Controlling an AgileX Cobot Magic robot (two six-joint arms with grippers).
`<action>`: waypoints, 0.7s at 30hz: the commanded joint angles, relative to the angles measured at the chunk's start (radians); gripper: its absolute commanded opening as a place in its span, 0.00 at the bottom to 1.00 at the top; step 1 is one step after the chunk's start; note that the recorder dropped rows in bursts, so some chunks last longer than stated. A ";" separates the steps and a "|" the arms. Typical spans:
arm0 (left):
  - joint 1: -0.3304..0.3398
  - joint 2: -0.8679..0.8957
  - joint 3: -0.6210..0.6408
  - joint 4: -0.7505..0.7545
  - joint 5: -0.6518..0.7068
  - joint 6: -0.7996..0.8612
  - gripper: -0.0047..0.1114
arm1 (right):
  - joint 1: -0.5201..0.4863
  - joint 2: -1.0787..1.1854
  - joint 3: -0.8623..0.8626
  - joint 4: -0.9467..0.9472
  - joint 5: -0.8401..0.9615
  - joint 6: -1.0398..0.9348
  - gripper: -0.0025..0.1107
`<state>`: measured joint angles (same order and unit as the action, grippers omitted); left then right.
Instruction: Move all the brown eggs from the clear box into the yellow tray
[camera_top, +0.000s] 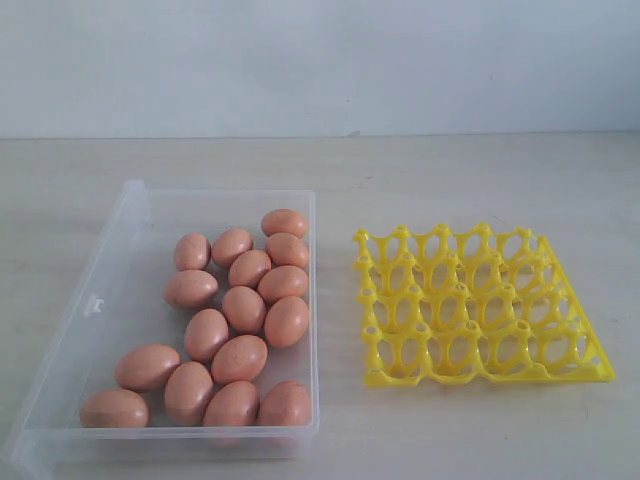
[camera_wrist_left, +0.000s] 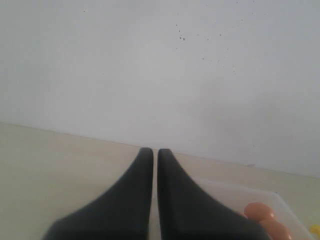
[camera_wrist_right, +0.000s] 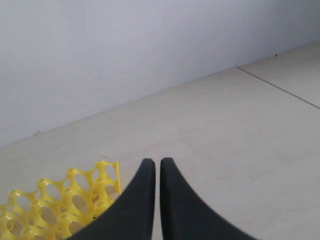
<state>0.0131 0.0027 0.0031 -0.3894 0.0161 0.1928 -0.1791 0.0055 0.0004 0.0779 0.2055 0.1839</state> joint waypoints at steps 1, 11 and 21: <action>0.003 -0.003 -0.003 -0.011 -0.016 -0.007 0.07 | -0.004 -0.005 0.000 -0.002 0.000 -0.005 0.03; 0.003 -0.003 -0.003 -0.011 -0.016 -0.007 0.07 | 0.001 -0.005 0.000 0.183 -0.376 0.238 0.03; 0.003 -0.003 -0.003 -0.011 -0.016 -0.007 0.07 | 0.001 0.080 -0.054 -0.850 -1.020 1.177 0.03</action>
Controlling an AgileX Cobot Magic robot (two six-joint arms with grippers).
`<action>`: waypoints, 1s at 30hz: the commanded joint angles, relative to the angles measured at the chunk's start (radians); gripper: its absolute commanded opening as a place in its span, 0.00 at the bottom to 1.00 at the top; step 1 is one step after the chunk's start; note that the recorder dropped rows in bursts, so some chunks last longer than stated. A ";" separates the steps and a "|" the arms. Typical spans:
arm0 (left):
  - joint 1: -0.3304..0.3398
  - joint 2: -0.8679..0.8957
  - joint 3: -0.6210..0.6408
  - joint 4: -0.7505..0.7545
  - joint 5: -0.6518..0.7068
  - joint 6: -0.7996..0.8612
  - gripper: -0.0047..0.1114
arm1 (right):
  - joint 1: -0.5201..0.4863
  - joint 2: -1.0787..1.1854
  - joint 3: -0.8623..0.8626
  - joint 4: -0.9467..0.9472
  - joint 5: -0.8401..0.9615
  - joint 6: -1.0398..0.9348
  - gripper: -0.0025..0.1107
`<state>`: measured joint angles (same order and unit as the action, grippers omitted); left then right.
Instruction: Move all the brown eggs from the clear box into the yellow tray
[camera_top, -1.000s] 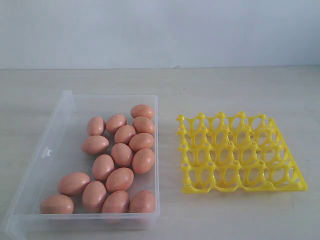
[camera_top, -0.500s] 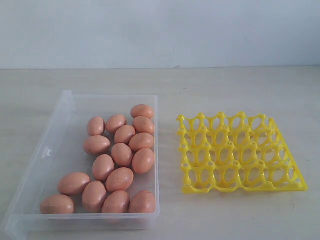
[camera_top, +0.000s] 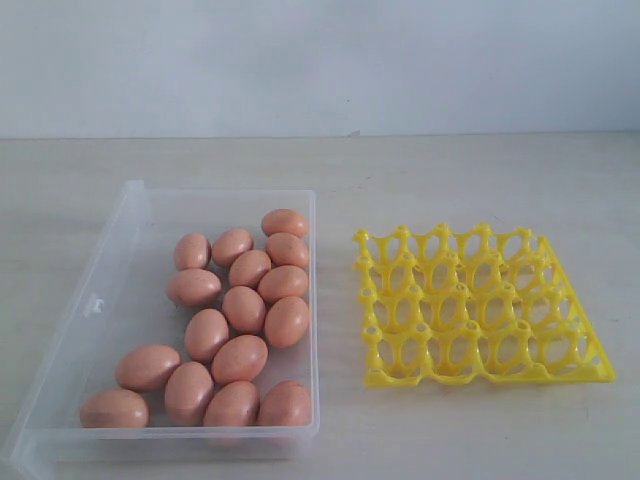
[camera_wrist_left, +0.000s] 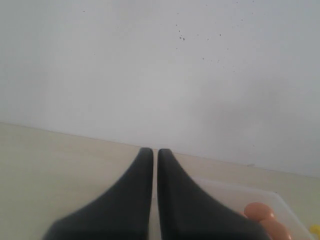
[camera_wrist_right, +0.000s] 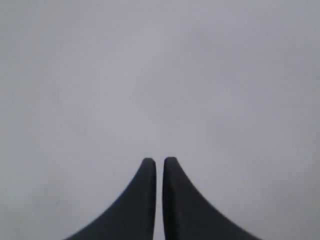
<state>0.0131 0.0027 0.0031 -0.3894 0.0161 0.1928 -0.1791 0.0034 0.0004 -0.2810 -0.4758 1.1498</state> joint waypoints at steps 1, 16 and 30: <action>0.003 -0.003 -0.003 -0.011 -0.016 -0.007 0.07 | 0.001 0.114 -0.074 -0.535 -0.376 0.212 0.03; 0.003 -0.003 -0.003 -0.011 -0.016 -0.007 0.07 | 0.003 0.577 -0.200 -0.864 -0.745 0.067 0.03; 0.003 -0.003 -0.003 -0.011 -0.016 -0.007 0.07 | 0.374 0.697 -0.401 -0.663 -0.607 -0.669 0.03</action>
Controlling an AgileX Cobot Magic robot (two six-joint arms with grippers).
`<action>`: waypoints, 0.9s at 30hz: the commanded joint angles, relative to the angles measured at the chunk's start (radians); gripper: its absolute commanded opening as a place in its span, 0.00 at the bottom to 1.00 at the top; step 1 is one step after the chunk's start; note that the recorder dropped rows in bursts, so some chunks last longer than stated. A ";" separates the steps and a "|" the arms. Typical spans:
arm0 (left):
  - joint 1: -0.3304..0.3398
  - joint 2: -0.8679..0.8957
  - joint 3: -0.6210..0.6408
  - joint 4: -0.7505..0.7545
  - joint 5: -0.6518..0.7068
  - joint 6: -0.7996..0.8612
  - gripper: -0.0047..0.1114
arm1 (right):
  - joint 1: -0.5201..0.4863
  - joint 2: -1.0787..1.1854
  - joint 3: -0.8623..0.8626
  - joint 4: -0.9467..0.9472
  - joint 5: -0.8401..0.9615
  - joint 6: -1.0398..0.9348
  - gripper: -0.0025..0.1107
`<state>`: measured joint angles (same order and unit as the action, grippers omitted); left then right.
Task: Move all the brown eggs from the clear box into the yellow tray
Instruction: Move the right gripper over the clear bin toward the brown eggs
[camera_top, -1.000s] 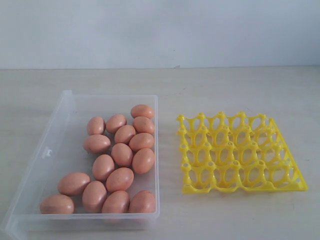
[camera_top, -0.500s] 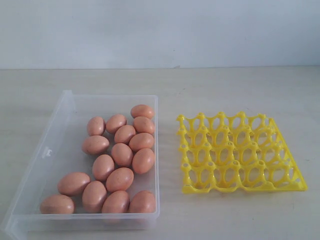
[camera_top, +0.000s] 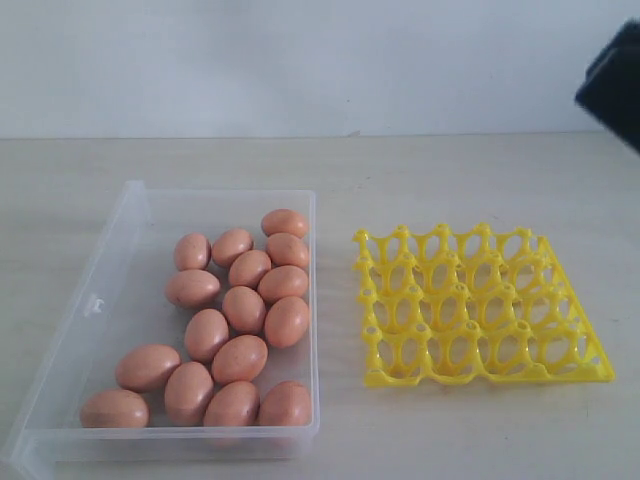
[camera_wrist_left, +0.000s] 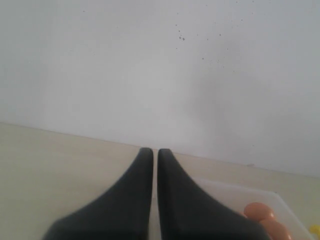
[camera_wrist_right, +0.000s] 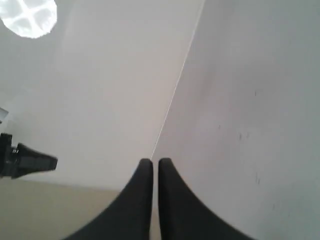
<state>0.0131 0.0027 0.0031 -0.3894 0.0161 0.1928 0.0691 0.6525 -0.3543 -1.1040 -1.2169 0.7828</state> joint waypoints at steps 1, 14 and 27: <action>0.003 -0.003 -0.003 -0.011 -0.016 -0.007 0.07 | 0.159 0.065 -0.062 0.195 0.235 -0.366 0.03; 0.003 -0.003 -0.003 -0.011 -0.016 -0.007 0.07 | 0.424 0.450 -0.333 1.396 1.129 -1.640 0.03; 0.003 -0.003 -0.003 -0.011 -0.016 -0.007 0.07 | 0.715 1.052 -0.739 1.230 2.095 -1.646 0.03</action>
<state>0.0131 0.0027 0.0031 -0.3894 0.0161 0.1928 0.7143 1.6423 -1.0483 0.2067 0.8132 -0.8559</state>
